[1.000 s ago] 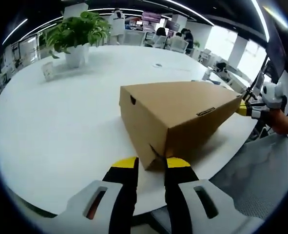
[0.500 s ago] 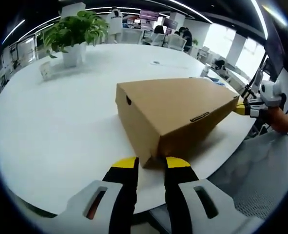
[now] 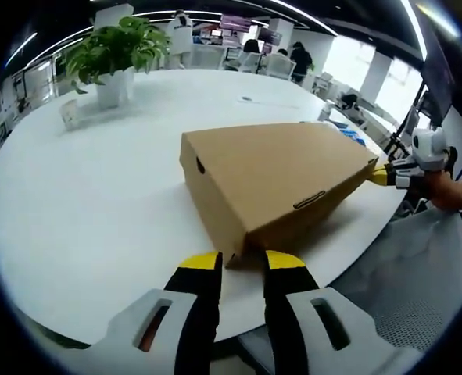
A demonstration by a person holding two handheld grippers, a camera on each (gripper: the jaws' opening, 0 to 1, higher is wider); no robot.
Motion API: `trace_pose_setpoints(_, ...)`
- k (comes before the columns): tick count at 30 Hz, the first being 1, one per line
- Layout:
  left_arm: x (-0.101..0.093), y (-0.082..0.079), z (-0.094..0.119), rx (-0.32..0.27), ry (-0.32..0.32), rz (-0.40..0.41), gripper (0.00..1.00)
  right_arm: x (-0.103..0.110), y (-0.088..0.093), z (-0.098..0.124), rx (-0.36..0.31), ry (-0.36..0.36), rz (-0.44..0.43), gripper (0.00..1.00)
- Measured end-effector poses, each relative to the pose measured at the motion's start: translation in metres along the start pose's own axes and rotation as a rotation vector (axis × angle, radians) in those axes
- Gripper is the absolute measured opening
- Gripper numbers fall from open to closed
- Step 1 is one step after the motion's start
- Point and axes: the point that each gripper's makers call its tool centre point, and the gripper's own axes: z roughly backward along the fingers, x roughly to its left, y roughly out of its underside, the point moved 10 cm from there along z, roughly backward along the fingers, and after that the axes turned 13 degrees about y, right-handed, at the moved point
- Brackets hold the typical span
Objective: Operate the shoe box by opening the lid, removing the specified soft item, and placing it in the target area until the item is outside and the box remains undamaged.
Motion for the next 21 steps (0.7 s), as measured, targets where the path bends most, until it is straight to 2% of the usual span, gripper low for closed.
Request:
trace_pose_setpoints(5, -0.002, -0.001, 0.001, -0.001, 0.002, -0.004, 0.19, -0.001, 0.0, 0.001, 0.012, 0.003, 0.019, 0.0)
trace_pose_setpoints(13, -0.002, -0.003, 0.004, -0.011, 0.005, 0.003, 0.19, -0.015, -0.011, 0.008, -0.004, 0.014, 0.015, 0.0)
trace_pose_setpoints(15, 0.0, -0.005, 0.006, -0.029, 0.014, 0.011, 0.2, -0.019, -0.015, 0.009, -0.01, 0.019, 0.01, 0.07)
trace_pose_setpoints(21, -0.002, -0.01, 0.015, -0.076, 0.039, 0.026, 0.24, -0.025, -0.027, 0.015, -0.053, -0.006, -0.026, 0.17)
